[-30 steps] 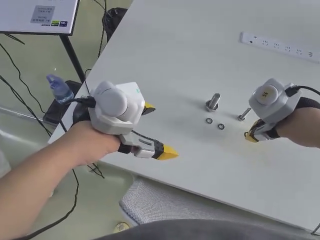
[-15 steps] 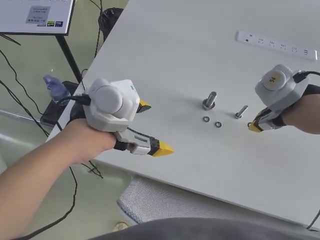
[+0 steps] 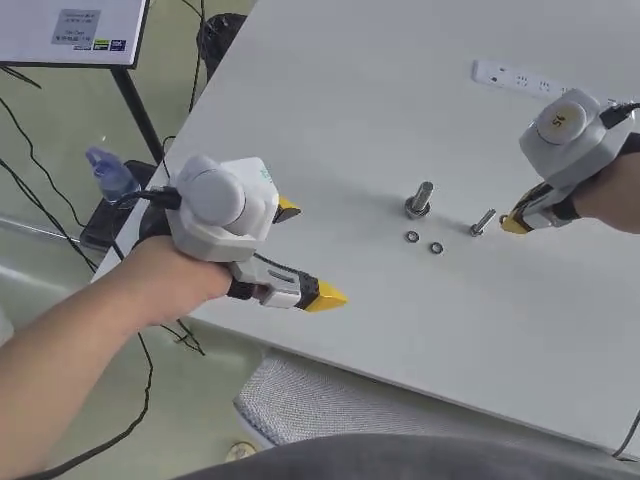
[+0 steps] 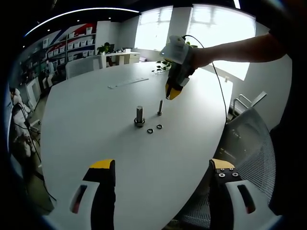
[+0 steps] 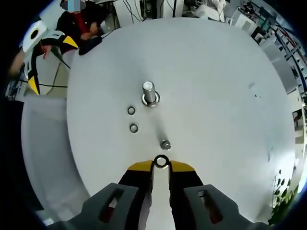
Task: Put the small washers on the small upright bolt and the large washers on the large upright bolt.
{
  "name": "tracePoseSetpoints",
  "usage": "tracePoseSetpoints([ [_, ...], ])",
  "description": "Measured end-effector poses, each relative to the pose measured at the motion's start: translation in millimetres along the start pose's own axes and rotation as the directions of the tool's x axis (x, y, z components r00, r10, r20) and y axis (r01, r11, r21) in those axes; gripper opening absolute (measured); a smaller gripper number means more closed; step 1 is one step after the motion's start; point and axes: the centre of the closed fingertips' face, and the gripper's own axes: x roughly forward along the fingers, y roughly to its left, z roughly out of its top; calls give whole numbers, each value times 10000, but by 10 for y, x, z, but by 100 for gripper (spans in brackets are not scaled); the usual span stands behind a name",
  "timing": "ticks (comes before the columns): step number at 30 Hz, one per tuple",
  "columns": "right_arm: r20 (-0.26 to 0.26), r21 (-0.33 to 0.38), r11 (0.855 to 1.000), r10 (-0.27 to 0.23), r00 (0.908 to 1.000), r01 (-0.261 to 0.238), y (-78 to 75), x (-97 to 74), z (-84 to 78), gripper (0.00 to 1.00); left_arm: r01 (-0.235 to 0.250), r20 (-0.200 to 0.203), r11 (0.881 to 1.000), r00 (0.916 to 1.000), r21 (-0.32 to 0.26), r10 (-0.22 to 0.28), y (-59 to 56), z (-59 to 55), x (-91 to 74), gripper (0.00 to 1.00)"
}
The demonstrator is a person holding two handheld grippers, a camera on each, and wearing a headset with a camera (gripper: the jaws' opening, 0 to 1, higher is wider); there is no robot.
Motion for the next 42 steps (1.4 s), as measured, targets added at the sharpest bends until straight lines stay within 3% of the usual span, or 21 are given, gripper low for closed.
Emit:
tracePoseSetpoints([
  [6,62,-38,10000,23,10000,-22,-65,51,93,12,-55,-133,9997,9999,219,58,22,-35,12,83],
  [18,-16,-45,9999,153,9999,-154,-95,157,141,12,-284,118,9989,9995,371,280,89,10,35,92],
  [31,-164,-68,9996,264,9995,-265,-66,213,143,12,-268,-205,9976,9994,641,281,121,-55,85,91],
  [42,-305,-275,9992,273,9992,-282,-62,318,112,13,-269,-111,9973,9996,681,277,139,3,111,90],
])
